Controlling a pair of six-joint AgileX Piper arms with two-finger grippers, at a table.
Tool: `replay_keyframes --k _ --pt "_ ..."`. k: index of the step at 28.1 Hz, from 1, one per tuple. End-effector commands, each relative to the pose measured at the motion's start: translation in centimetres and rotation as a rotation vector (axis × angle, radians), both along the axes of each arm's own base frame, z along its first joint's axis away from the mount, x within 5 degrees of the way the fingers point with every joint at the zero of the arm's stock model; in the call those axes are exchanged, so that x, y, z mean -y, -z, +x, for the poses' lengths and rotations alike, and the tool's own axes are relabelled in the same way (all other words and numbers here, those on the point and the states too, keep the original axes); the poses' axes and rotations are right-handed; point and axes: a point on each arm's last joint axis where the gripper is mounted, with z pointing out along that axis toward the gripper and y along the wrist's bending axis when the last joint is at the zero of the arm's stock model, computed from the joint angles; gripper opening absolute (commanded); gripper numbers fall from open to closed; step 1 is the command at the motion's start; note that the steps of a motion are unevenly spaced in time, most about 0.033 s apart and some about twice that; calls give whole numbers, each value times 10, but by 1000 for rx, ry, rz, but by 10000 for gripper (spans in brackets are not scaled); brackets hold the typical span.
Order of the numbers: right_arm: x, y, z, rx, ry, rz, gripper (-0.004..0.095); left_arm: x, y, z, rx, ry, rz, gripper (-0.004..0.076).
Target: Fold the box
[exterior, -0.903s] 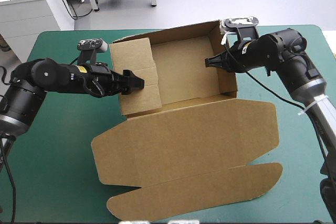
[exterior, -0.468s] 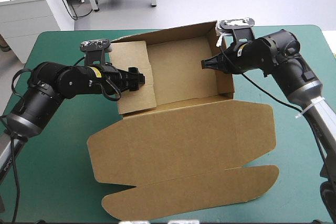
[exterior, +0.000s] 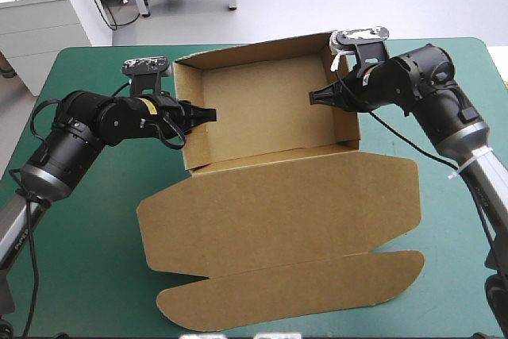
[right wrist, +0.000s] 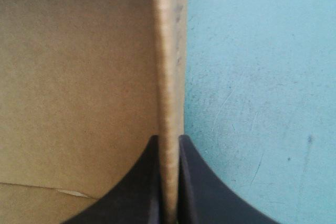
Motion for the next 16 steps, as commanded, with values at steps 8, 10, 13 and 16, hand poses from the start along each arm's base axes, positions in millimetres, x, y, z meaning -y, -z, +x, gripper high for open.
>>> replay_keyframes --k 8,10,13,16 --pt "5 -26 -15 61 20 61 1 3 -24 -2 71 12 -46 -9" --pt "6 -22 -15 29 24 48 1 4 -23 4 33 20 -4 -9" --pt "5 -14 -10 -10 27 31 2 10 -17 18 -43 28 47 -9" --pt "2 7 8 -111 29 2 1 23 -1 45 -133 38 83 -9"
